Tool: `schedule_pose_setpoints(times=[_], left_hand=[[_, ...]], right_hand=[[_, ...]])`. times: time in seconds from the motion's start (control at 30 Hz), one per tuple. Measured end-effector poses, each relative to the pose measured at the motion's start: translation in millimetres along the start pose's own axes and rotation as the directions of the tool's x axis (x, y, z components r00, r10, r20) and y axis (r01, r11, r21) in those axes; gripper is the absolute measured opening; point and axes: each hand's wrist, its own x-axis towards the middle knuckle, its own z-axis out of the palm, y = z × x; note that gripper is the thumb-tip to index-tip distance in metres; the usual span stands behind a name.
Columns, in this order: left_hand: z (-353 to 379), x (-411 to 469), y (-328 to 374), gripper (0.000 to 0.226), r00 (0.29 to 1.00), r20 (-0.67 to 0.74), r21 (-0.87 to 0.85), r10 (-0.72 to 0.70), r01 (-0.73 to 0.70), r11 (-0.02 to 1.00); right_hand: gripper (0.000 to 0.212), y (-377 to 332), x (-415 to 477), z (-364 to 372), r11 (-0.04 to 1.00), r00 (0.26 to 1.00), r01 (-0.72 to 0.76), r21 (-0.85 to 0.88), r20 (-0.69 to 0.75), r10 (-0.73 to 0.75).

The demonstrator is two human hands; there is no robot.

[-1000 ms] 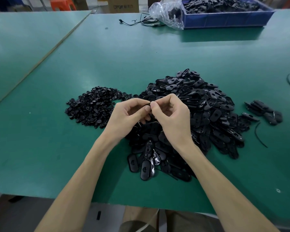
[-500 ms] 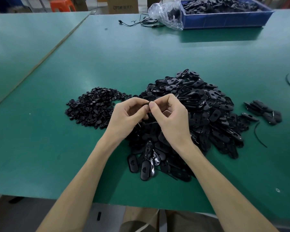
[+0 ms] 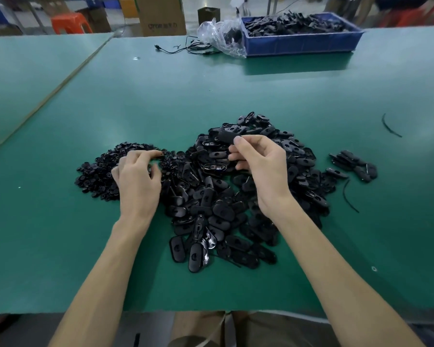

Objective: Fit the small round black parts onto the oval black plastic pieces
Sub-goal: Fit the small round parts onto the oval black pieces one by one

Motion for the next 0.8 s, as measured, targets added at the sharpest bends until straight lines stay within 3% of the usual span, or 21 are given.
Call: schedule_pose_setpoints(times=[0.1,0.2,0.3,0.47,0.8], left_hand=[[3,-1,-2,0.031,0.996,0.051,0.12,-0.068,0.062,0.991],[3,0,-3,0.026,0.993,0.067,0.166,-0.096,0.084,0.983],[2,0,-1,0.019,0.994,0.059,0.155,-0.095,0.085,0.984],[2,1,0,0.016,0.993,0.052,0.135,-0.102,0.094,0.986],[3,1,-1,0.015,0.998,0.019,0.129,-0.066,0.063,0.99]], right_hand=[[0.005,0,3,-16,0.998,0.999,0.016,-0.066,-0.027,-0.018],[0.005,-4,11,-41,0.922,0.987,0.125,-0.367,-0.048,-0.153],[0.004,-12,24,-78,0.799,0.962,0.113,-0.59,-0.138,-0.237],[0.015,-8,34,-138,0.684,0.912,-0.041,-0.729,-0.307,-0.273],[0.016,5,36,-168,0.581,0.875,-0.171,-0.796,-0.394,-0.282]])
